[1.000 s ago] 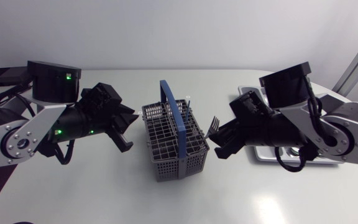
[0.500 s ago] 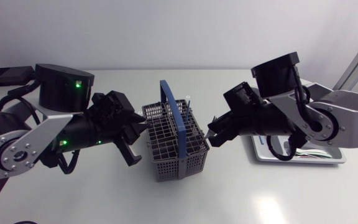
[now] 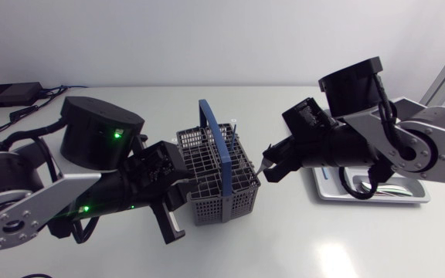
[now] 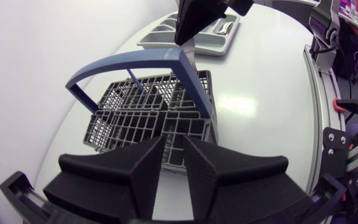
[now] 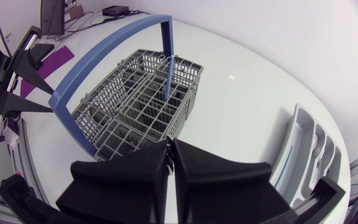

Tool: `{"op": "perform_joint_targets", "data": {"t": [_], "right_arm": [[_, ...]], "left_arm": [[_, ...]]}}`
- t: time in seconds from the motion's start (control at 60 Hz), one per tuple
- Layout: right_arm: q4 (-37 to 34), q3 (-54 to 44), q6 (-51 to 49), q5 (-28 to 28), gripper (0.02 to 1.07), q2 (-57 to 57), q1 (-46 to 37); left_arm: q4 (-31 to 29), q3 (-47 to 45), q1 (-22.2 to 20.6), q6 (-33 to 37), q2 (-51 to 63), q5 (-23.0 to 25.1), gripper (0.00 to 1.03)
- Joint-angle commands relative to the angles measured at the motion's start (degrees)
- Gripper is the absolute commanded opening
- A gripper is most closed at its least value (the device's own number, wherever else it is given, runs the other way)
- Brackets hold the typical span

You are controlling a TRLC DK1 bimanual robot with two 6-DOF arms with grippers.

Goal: Unload the cutlery basket into the drawer organizer.

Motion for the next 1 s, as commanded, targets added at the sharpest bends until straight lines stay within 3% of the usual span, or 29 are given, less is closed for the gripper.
{"op": "perform_joint_targets", "data": {"t": [0.0, 0.333, 0.65, 0.983], "right_arm": [[-1.4, 1.8, -1.1, 0.3, 0.08, -2.1, 0.5], [-3.9, 3.8, -4.8, 1.0, 0.08, -6.4, 1.9], [-5.5, 5.3, -11.6, 6.5, 0.08, -8.8, 5.5], [-5.9, 6.2, -17.3, 7.4, 0.08, -10.9, 5.5]], "left_arm": [[-0.8, 0.9, -0.9, -1.4, 0.4, -0.7, 0.25], [-1.9, 1.5, -2.5, -1.4, 3.9, -0.7, 0.25], [-4.7, 3.0, -4.4, -1.4, 5.2, -0.8, 0.25], [-6.0, 4.3, -7.2, -2.0, 7.1, -0.8, 0.25]]}}
